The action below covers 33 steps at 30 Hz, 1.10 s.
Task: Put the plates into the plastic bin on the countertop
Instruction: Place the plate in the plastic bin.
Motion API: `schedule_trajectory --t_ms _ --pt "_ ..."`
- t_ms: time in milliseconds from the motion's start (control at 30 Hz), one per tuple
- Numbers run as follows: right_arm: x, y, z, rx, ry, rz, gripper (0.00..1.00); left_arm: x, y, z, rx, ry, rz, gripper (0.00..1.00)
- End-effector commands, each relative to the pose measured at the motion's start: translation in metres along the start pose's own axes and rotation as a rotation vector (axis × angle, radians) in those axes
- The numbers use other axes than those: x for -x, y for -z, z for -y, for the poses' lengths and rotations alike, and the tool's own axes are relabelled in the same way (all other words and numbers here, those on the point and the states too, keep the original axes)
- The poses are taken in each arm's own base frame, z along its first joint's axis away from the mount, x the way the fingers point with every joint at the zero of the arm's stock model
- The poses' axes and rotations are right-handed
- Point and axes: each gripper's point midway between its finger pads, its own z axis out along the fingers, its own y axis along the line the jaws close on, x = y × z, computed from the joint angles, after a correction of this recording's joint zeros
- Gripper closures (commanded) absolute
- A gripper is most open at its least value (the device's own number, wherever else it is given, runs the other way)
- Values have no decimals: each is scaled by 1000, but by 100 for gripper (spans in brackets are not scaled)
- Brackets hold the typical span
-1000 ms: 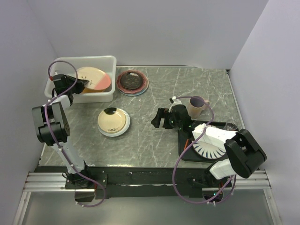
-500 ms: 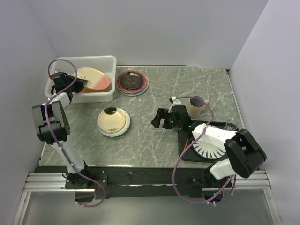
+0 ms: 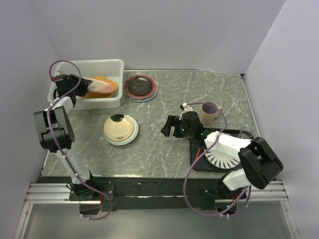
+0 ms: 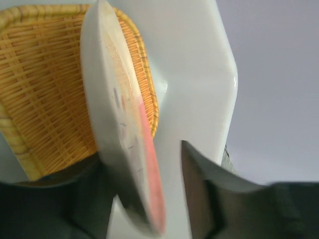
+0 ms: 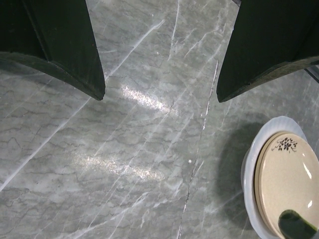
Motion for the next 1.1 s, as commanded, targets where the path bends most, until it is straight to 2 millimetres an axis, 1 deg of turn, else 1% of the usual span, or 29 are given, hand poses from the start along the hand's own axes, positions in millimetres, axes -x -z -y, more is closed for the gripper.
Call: schedule_trajectory --t_ms 0,33,67,167,333,433,467,500,533,567,700,733,767,833,900,933,967,1067 --pt "20 2 -19 44 20 50 0 25 4 35 -76 -76 68 40" --pt "21 2 -19 45 19 51 0 24 4 32 -65 -76 61 38" --pt "21 2 -19 44 19 50 0 27 3 32 -56 -78 68 34" --pt "21 3 -20 48 18 51 0 29 0 29 -30 -98 57 29" --pt "20 2 -22 55 16 47 0 28 -8 21 14 -129 28 25" --pt "21 3 -24 59 15 48 0 29 -14 11 76 -159 4 23" --pt "21 3 -24 59 16 48 0 32 -18 13 80 -194 6 19" --pt "20 3 -25 61 15 47 0 30 -17 7 115 -198 -12 16" --pt "21 2 -26 66 11 47 0 33 -18 4 136 -207 -8 15" --pt "21 2 -29 73 14 45 0 33 -21 7 133 -218 -10 13" --pt "22 1 -34 84 18 45 0 32 -24 -3 178 -250 -21 9" --pt "22 1 -34 83 18 43 0 29 -24 -9 203 -249 -38 9" --pt "23 2 -36 87 19 46 0 29 -27 -11 216 -262 -38 8" --pt "23 2 -38 89 22 43 0 28 -28 -11 228 -275 -55 7" --pt "25 3 -42 95 26 42 0 27 -30 -17 267 -306 -60 4" --pt "26 5 -43 99 29 45 0 28 -30 -15 270 -320 -60 3" --pt "26 5 -43 99 29 47 0 25 -29 -18 295 -336 -66 2" --pt "30 10 -48 109 35 60 0 26 -26 -19 344 -377 -45 1"
